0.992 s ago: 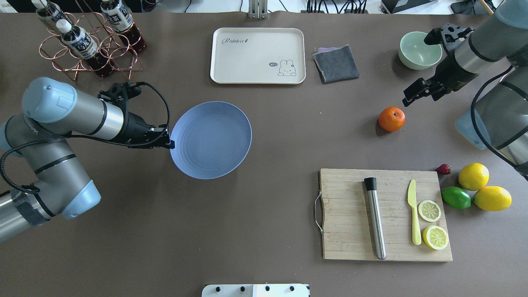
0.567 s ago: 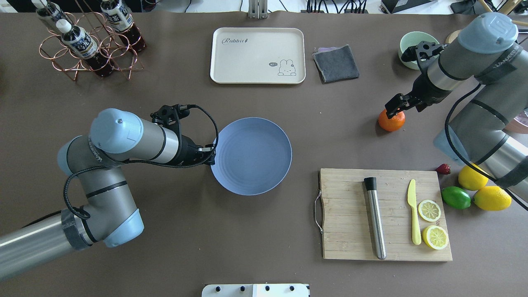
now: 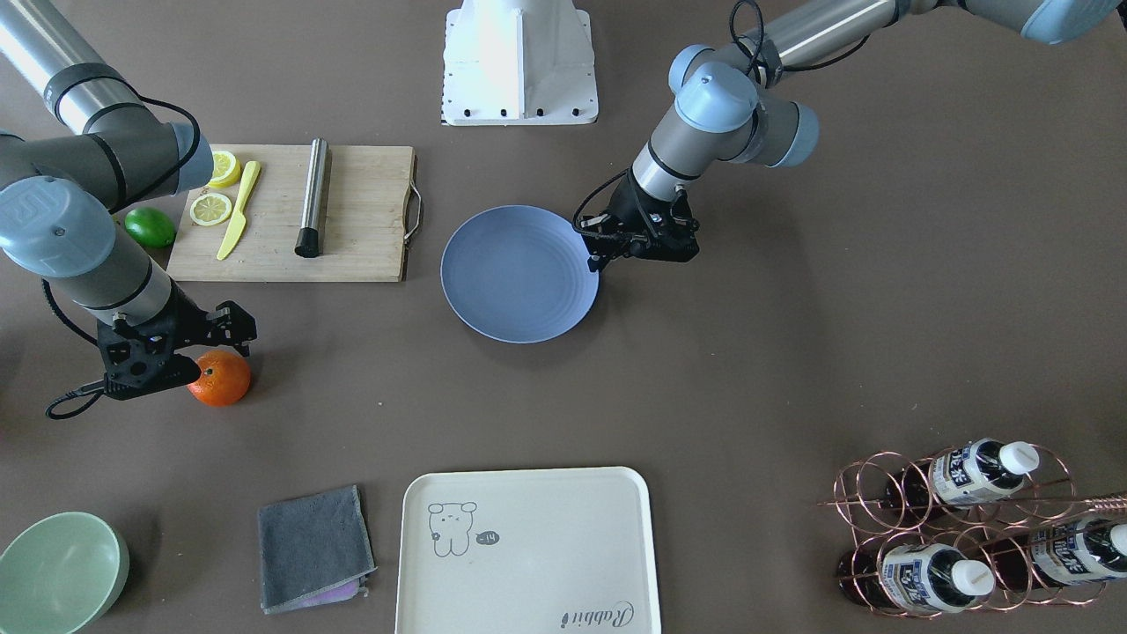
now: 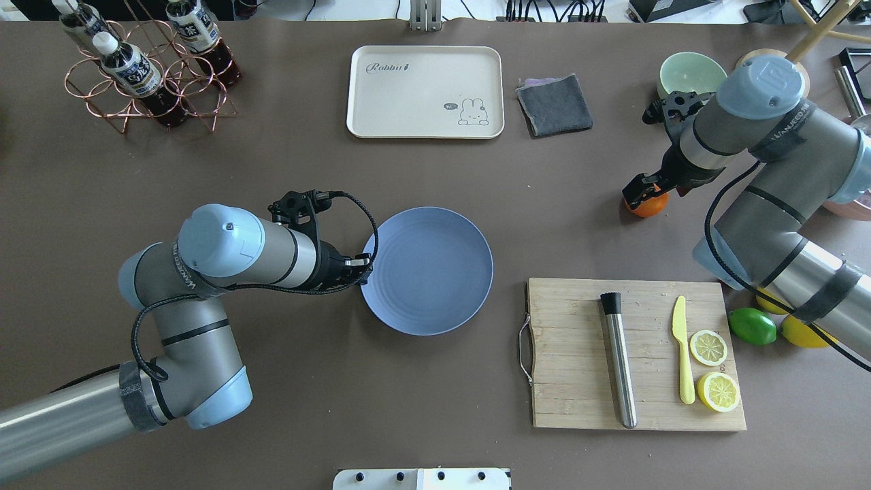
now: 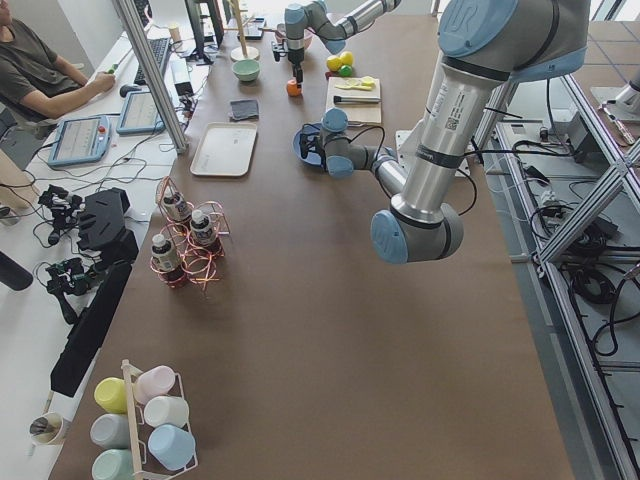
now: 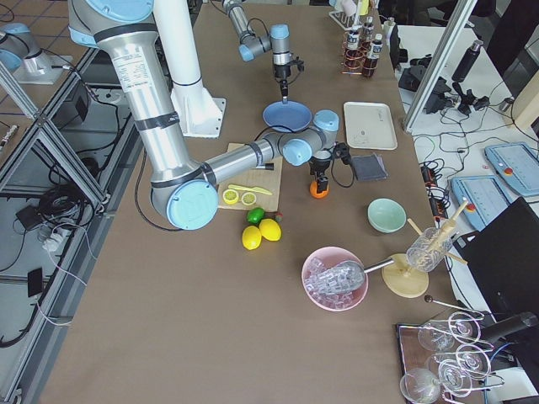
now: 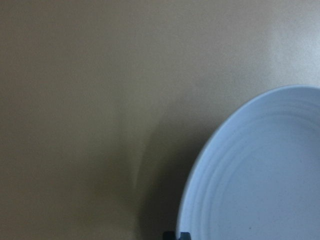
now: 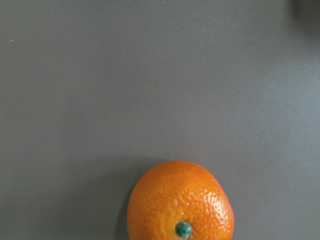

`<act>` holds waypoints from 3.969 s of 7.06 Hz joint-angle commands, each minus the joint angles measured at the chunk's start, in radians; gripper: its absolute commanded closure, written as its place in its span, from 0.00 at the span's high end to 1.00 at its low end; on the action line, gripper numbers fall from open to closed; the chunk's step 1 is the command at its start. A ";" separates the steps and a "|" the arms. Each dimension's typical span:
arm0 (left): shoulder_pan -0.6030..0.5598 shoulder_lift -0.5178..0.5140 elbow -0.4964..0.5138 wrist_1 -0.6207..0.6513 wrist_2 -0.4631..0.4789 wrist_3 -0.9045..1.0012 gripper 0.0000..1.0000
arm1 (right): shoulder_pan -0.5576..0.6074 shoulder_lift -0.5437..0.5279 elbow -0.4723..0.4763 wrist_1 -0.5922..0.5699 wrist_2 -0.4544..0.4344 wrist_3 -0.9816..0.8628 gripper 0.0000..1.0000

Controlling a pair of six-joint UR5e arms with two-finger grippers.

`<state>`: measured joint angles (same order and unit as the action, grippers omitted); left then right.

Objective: Pick orange to plate

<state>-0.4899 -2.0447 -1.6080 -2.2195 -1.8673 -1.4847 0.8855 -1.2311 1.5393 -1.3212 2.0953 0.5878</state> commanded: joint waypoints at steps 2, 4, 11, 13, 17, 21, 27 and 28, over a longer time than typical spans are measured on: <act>0.001 0.001 -0.009 0.020 0.002 0.000 0.00 | -0.003 0.018 -0.077 0.096 -0.003 0.012 0.84; 0.001 0.003 -0.010 0.020 0.005 0.000 0.19 | -0.003 0.018 -0.073 0.099 -0.001 0.033 0.00; -0.205 0.193 -0.113 0.021 -0.115 0.200 0.97 | -0.340 0.257 0.142 -0.013 -0.177 0.651 0.00; -0.217 0.231 -0.103 0.021 -0.134 0.269 0.97 | -0.449 0.311 0.131 -0.076 -0.274 0.707 0.00; -0.229 0.235 -0.101 0.020 -0.138 0.274 0.97 | -0.465 0.395 0.003 -0.069 -0.287 0.701 0.00; -0.228 0.227 -0.098 0.021 -0.138 0.274 0.97 | -0.457 0.414 -0.036 -0.067 -0.288 0.699 1.00; -0.516 0.300 -0.115 0.182 -0.330 0.472 0.97 | -0.115 0.149 0.232 -0.145 -0.014 0.423 1.00; -0.655 0.345 -0.115 0.229 -0.427 0.629 0.97 | -0.014 0.055 0.251 -0.164 0.030 0.248 1.00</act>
<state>-1.0045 -1.7476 -1.7209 -2.0475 -2.1987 -0.9991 0.7465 -1.0629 1.7441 -1.4526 2.0572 1.0329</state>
